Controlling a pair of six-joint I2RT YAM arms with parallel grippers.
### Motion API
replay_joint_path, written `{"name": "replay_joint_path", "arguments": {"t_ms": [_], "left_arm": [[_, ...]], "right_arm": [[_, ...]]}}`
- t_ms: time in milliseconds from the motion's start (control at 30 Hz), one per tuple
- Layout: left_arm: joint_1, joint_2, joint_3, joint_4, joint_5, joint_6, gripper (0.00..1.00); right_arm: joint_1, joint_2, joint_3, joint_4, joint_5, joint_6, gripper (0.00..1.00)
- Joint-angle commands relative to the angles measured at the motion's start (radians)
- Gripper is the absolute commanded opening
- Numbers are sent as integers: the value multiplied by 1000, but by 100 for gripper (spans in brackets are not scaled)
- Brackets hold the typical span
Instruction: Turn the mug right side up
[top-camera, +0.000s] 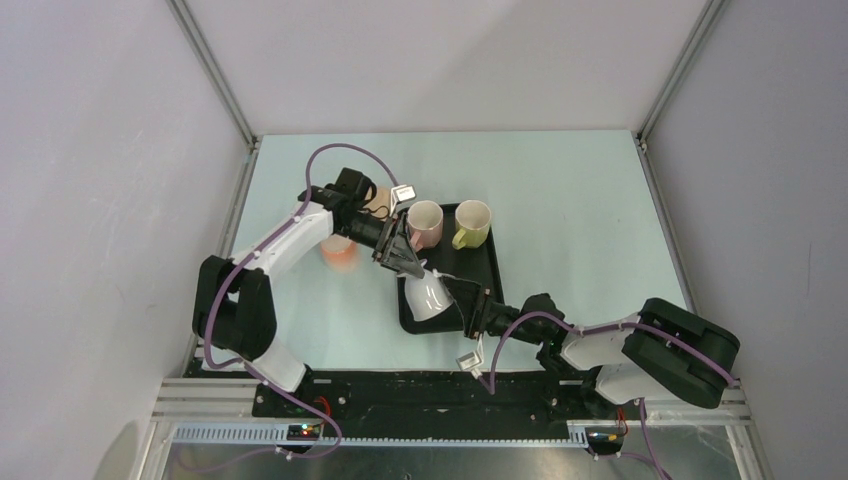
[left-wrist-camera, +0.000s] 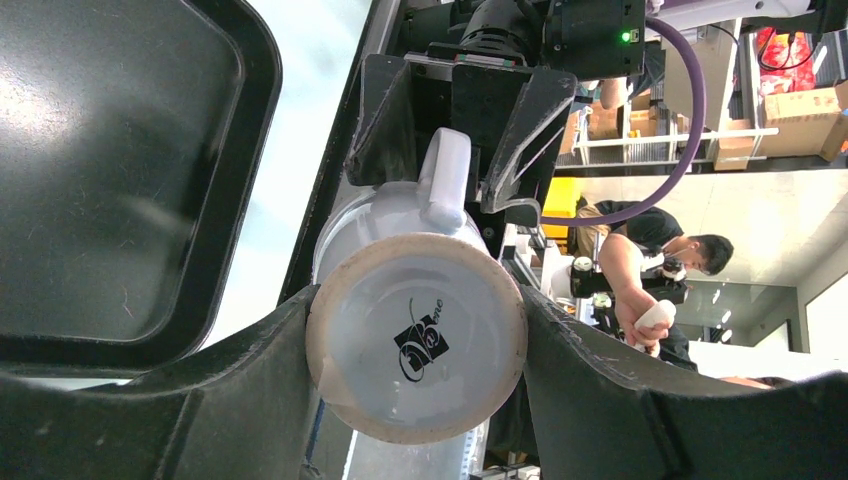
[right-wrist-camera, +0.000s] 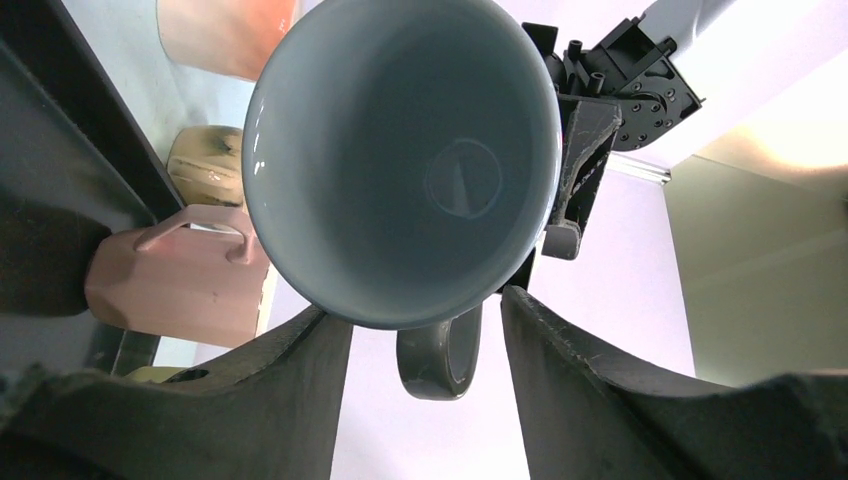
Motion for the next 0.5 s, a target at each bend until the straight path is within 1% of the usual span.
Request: {"name": "replay_joint_path", "arguments": {"t_ms": [0,467], "left_arm": [[-5,-18,5,6,104,-8,0],[-11,-17,-2,7,104,2,0]], "right_arm": [[17,17,8,261,-19,-17,59],[32,53,38,273,5,-28,55]]}}
